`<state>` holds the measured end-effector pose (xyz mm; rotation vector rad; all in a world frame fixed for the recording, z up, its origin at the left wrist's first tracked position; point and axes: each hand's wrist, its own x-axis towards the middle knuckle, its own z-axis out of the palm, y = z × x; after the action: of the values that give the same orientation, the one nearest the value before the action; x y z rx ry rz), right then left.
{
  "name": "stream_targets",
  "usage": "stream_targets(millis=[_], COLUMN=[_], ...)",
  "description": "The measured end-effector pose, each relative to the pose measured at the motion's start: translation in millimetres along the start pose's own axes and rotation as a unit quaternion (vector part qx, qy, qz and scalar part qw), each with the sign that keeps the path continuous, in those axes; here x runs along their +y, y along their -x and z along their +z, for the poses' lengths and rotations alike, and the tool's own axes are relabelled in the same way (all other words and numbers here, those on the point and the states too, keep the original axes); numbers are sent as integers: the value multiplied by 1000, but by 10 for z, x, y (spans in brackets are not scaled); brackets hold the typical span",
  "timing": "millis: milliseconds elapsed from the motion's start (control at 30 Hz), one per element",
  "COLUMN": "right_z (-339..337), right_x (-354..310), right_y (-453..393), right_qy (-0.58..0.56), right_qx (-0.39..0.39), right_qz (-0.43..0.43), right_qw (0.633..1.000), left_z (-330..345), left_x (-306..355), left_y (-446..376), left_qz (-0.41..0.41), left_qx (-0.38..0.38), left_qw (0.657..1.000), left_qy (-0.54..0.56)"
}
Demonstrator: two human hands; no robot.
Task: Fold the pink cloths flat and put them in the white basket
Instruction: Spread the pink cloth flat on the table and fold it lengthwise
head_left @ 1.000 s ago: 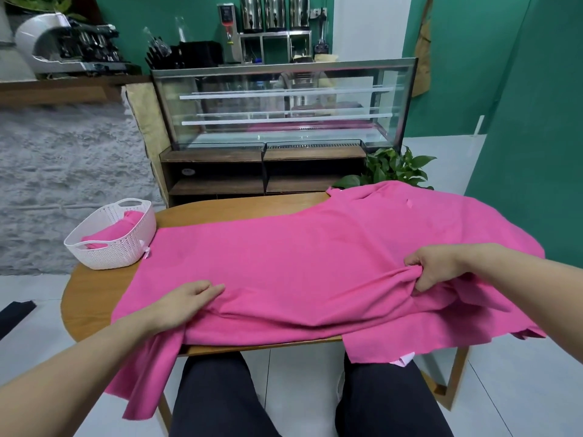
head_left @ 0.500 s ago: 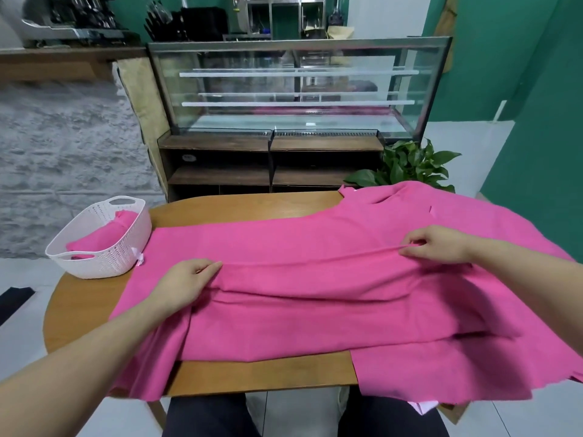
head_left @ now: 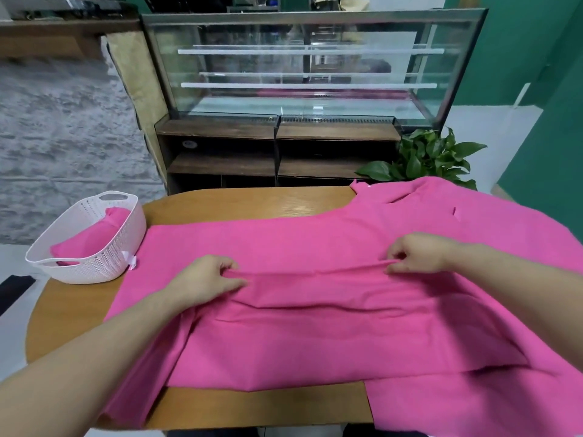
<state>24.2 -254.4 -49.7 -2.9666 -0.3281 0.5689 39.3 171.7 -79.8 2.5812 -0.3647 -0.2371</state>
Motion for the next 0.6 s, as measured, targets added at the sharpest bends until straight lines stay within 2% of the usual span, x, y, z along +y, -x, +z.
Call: stream_targets(millis=[133, 200, 300, 367, 467, 533, 600], right_z=[-23, -37, -56, -97, -204, -274, -301], right_x=[-90, -127, -185, -234, -288, -337, -361], right_y=[-152, -239, -404, -548, -779, -956, -1143], right_qy=[-83, -124, -17, 35, 28, 41, 55], right_qx=[62, 63, 60, 142, 256, 269, 249], right_qz=[-1, 2, 1, 11, 48, 65, 71], right_qw=[995, 990, 998, 989, 965, 960, 964], left_z=[-52, -67, -68, -93, -124, -124, -74], left_x=[-28, -19, 26, 35, -2, -38, -82], left_y=[-164, -270, -427, -576, -862, -1049, -1208], left_qz=[-2, -4, -8, -22, -47, -71, -79], left_qx=[124, 151, 172, 190, 209, 209, 202], left_qw=[992, 988, 985, 981, 976, 974, 975], left_qy=[21, 28, -8, -25, -37, -49, -49])
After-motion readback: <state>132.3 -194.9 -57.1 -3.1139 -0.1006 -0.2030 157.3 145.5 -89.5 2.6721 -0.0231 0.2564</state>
